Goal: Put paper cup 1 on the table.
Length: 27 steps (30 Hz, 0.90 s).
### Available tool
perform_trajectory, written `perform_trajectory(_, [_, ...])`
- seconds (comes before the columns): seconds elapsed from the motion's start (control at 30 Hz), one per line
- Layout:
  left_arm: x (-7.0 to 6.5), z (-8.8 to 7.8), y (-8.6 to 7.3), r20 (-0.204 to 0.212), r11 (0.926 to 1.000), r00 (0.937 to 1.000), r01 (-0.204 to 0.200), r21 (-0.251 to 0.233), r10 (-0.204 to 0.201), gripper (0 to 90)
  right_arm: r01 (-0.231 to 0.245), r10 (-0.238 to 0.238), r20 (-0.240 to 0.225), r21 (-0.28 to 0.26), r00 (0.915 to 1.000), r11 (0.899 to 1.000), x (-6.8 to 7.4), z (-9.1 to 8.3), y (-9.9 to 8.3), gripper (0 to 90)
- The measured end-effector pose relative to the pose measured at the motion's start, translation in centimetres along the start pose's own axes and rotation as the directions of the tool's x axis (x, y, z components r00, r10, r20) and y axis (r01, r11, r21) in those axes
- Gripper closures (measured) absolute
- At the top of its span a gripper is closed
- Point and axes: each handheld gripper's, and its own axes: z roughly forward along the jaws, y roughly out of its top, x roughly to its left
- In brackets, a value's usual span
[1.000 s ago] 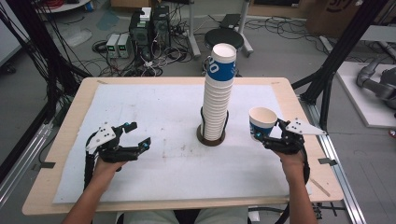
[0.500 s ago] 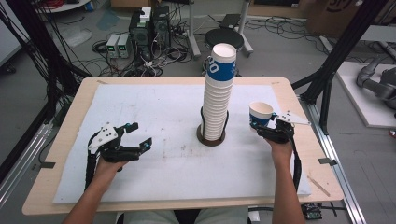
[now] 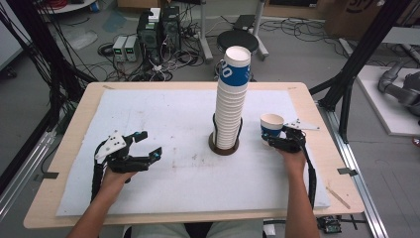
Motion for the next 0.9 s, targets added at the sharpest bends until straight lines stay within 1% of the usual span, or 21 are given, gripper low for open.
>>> perform_trajectory(0.13, [0.0, -0.1, 0.0, 0.001, 1.0000, 1.0000, 0.004, 0.000, -0.004, 16.2, 0.002, -0.002, -0.009, 0.009, 1.0000, 1.000, -0.1, -0.3, -0.1, 25.8])
perform_trajectory(0.2, [0.0, 0.0, -0.1, 0.002, 1.0000, 1.0000, 0.006, 0.001, -0.006, 16.3, 0.004, -0.003, -0.019, 0.030, 0.9998, 1.000, -0.3, -0.8, -0.2, 25.1])
perform_trajectory(0.23, [0.0, 0.0, -0.1, 0.004, 1.0000, 1.0000, 0.005, 0.002, -0.005, 16.3, 0.004, -0.003, -0.019, 0.030, 0.9998, 1.000, -0.3, -0.8, -0.2, 25.1])
perform_trajectory(0.33, [-0.1, 0.1, -0.1, 0.006, 1.0000, 1.0000, 0.004, 0.004, -0.004, 16.3, 0.032, -0.031, -0.015, 0.062, 0.9994, 0.998, -0.1, -1.2, -0.1, 22.6])
perform_trajectory(0.4, [-0.1, 0.1, -0.1, 0.006, 1.0000, 1.0000, 0.005, 0.003, -0.005, 16.3, 0.027, -0.026, -0.015, 0.066, 0.9995, 0.997, -0.2, -1.2, -0.1, 21.9])
perform_trajectory(0.43, [-0.1, 0.2, -0.1, 0.007, 1.0000, 1.0000, 0.004, 0.003, -0.004, 16.3, 0.029, -0.028, -0.014, 0.074, 0.9995, 0.997, -0.2, -1.2, -0.1, 19.4])
perform_trajectory(0.47, [-0.1, 0.2, -0.1, 0.006, 1.0000, 1.0000, 0.003, 0.004, -0.003, 16.3, 0.024, -0.024, -0.009, 0.084, 0.9997, 0.996, -0.3, -1.3, -0.1, 18.9])
perform_trajectory(0.57, [-0.1, 0.2, -0.1, 0.008, 1.0000, 0.9999, 0.006, 0.007, -0.006, 16.3, 0.008, -0.007, -0.005, 0.094, 1.0000, 0.996, -0.3, -1.7, -0.1, 18.8])
perform_trajectory(0.63, [-0.1, 0.2, -0.1, 0.010, 1.0000, 0.9999, 0.007, 0.005, -0.007, 16.3, 0.012, -0.010, -0.020, 0.108, 0.9997, 0.994, -0.4, -1.8, -0.2, 18.8])
perform_trajectory(0.7, [-0.1, 0.2, -0.1, 0.013, 0.9999, 0.9998, 0.011, 0.003, -0.011, 16.3, 0.003, -0.001, -0.016, 0.112, 0.9999, 0.994, -0.4, -1.9, -0.3, 18.8])
perform_trajectory(0.8, [-0.1, 0.1, -0.1, 0.013, 0.9999, 0.9999, 0.010, 0.003, -0.010, 16.3, 0.003, -0.001, -0.014, 0.108, 0.9999, 0.994, -0.3, -2.1, -0.2, 18.8])
perform_trajectory(0.9, [-0.1, 0.1, -0.1, 0.014, 0.9999, 0.9998, 0.011, 0.002, -0.011, 16.3, 0.014, -0.012, -0.021, 0.127, 0.9997, 0.992, -0.2, -2.2, -0.4, 18.8])
